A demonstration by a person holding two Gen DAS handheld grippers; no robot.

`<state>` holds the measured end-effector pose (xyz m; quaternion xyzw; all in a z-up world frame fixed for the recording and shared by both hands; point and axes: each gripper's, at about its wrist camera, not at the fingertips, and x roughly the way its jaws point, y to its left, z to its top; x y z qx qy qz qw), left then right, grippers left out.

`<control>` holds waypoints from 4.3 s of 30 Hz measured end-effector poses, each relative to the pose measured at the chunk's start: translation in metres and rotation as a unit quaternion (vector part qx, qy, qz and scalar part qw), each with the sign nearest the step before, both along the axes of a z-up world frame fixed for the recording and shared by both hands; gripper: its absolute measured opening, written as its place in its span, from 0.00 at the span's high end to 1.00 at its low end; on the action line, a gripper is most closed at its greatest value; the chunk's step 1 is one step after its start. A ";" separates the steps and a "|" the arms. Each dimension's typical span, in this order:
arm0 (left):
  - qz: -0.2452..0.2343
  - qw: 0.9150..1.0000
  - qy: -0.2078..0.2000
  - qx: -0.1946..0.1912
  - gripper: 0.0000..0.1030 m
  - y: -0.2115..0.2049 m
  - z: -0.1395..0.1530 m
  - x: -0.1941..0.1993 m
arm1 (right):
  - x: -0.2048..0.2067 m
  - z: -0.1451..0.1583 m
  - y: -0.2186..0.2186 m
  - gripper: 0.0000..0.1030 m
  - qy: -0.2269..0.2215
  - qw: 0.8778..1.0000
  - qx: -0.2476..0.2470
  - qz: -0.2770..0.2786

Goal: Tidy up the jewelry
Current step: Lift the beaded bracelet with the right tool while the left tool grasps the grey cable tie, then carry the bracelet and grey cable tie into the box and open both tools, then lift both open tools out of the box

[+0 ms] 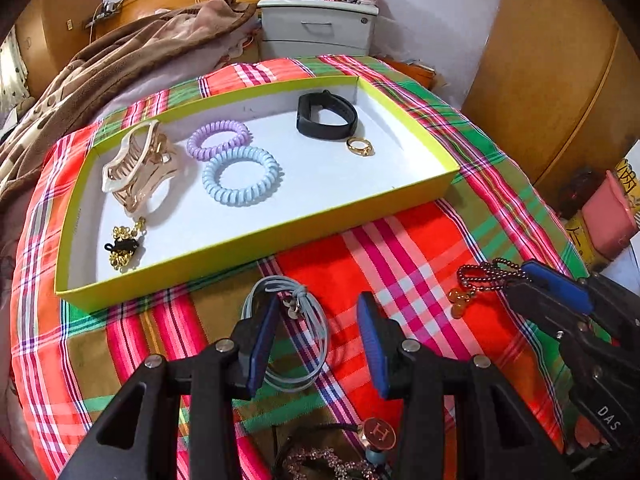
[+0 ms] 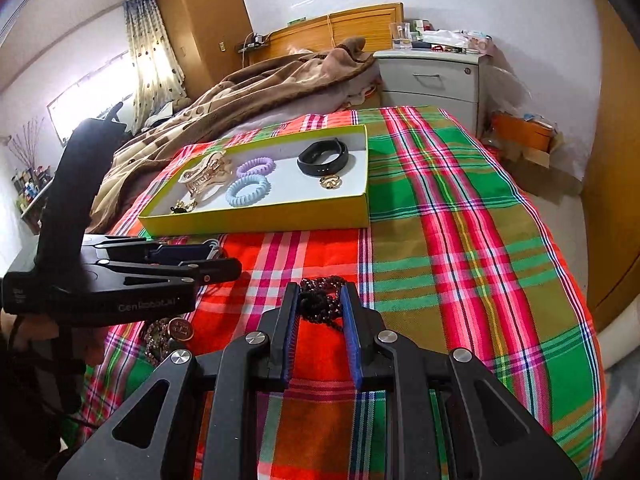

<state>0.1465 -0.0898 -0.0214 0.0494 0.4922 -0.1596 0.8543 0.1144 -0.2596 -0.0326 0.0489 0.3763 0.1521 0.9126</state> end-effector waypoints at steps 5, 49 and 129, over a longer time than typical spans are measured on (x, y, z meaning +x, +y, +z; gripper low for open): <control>0.006 1.000 -0.008 0.018 0.69 -0.002 -0.001 0.000 | 0.000 -0.001 0.000 0.79 0.000 1.000 0.002 0.001; 0.033 0.993 -0.085 -0.069 0.83 0.061 0.073 -0.014 | 0.027 0.050 0.025 0.79 -0.055 0.998 -0.002 0.014; 0.055 0.995 -0.011 -0.082 0.61 0.076 0.026 0.036 | 0.143 0.017 0.099 0.68 0.017 0.993 -0.026 0.113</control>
